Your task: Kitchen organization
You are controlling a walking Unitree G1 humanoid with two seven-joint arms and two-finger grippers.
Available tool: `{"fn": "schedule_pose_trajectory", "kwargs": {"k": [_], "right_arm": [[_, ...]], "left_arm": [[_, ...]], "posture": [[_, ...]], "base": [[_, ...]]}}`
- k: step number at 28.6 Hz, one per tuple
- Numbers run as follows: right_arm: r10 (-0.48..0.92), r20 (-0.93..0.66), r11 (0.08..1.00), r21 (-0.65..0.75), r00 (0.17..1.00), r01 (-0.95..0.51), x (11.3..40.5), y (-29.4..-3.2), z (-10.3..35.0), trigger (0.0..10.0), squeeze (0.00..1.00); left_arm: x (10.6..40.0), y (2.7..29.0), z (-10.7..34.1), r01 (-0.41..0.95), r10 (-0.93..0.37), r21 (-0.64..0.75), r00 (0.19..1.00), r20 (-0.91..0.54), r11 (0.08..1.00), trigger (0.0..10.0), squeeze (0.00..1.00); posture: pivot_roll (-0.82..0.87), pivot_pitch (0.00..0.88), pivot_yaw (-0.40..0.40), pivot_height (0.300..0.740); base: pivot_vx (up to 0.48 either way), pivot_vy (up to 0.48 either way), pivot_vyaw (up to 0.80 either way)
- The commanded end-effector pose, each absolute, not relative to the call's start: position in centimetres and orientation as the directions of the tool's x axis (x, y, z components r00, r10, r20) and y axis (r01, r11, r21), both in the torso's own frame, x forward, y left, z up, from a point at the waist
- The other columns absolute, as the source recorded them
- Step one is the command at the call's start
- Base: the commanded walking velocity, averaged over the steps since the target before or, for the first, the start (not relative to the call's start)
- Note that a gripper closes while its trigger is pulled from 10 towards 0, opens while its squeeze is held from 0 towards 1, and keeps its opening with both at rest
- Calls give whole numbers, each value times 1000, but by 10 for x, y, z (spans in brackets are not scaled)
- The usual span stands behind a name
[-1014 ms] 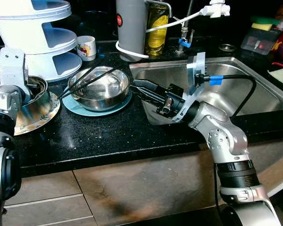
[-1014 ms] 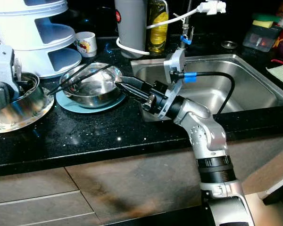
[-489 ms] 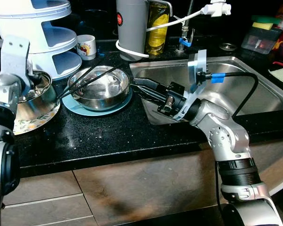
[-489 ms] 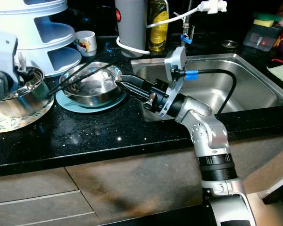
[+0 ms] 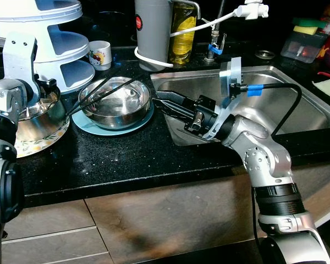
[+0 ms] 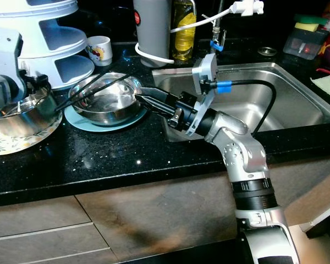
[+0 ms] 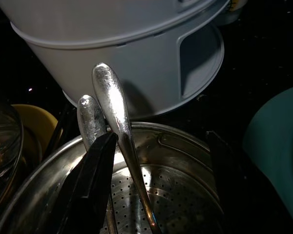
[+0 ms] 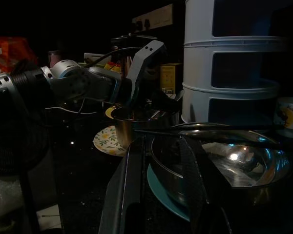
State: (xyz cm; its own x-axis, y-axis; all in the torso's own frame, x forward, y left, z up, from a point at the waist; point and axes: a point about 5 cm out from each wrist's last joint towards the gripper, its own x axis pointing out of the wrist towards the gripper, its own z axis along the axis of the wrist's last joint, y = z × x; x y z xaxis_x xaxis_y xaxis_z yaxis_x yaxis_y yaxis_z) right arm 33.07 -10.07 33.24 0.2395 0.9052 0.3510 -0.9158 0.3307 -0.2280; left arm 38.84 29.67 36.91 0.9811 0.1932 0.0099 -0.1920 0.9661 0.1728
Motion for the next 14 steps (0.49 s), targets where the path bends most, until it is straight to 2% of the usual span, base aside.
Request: {"fn": "schedule_pose_trajectory", "kwargs": {"k": [1, 14], "right_arm": [[915, 336, 313, -249, 221, -917, 329, -99, 337, 10000, 0], [921, 325, 304, -261, 213, -916, 330, -100, 341, 10000, 0]], "left_arm": [[387, 303, 361, -209, 218, 157, 975, -41, 965, 10000, 0], [381, 302, 389, -221, 220, 73, 975, 12, 973, 10000, 0]], "posture": [[49, 229, 0, 740], [44, 231, 0, 740]], "base": [[0, 0, 0], [0, 0, 0]]}}
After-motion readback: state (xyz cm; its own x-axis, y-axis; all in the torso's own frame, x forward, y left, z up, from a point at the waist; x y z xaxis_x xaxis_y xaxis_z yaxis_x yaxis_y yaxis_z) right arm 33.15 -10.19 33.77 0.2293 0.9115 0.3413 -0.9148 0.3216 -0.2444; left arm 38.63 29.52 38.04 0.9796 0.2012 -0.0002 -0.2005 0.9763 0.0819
